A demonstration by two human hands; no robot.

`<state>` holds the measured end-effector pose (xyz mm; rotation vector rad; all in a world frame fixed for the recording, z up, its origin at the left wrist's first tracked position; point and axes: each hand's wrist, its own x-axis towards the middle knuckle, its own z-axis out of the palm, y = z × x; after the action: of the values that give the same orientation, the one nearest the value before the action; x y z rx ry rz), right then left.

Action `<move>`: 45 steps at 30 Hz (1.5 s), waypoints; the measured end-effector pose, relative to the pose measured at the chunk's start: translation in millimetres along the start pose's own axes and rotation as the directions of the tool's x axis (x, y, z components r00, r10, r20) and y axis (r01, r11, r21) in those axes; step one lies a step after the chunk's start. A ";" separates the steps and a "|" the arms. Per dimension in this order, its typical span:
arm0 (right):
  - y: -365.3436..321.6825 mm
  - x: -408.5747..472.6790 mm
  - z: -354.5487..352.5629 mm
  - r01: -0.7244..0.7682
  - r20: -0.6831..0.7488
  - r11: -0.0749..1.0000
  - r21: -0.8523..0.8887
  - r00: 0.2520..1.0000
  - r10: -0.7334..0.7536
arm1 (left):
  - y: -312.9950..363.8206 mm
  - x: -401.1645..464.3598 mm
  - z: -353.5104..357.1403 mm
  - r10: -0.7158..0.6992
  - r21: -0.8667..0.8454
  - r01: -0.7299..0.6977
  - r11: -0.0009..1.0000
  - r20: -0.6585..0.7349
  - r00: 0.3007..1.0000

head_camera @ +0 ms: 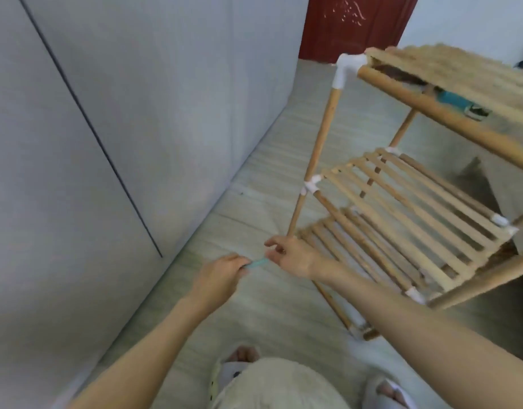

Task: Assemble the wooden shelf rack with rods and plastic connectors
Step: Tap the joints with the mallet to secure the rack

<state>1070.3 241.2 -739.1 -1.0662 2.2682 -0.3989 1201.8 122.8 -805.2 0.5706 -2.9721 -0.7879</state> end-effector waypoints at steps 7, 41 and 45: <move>59.2 77.3 110.9 -0.118 0.186 0.989 -0.087 0.974 0.133 | -133.7 -9.1 72.4 -0.470 0.113 0.457 0.882 0.167 0.867; -28.3 -145.1 -136.3 0.040 -0.446 0.994 -0.101 0.891 -0.081 | 84.5 27.0 -123.4 0.101 0.007 -0.101 0.995 -0.021 0.995; -23.0 -204.3 -189.2 0.099 -0.636 0.991 -0.095 0.759 -0.137 | 153.4 40.7 -155.2 0.227 -0.052 -0.237 0.970 -0.159 0.961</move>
<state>1067.6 388.0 -501.4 -1.2408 2.8255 -0.8746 1127.5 158.3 -599.0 0.2580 -2.7904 -0.7850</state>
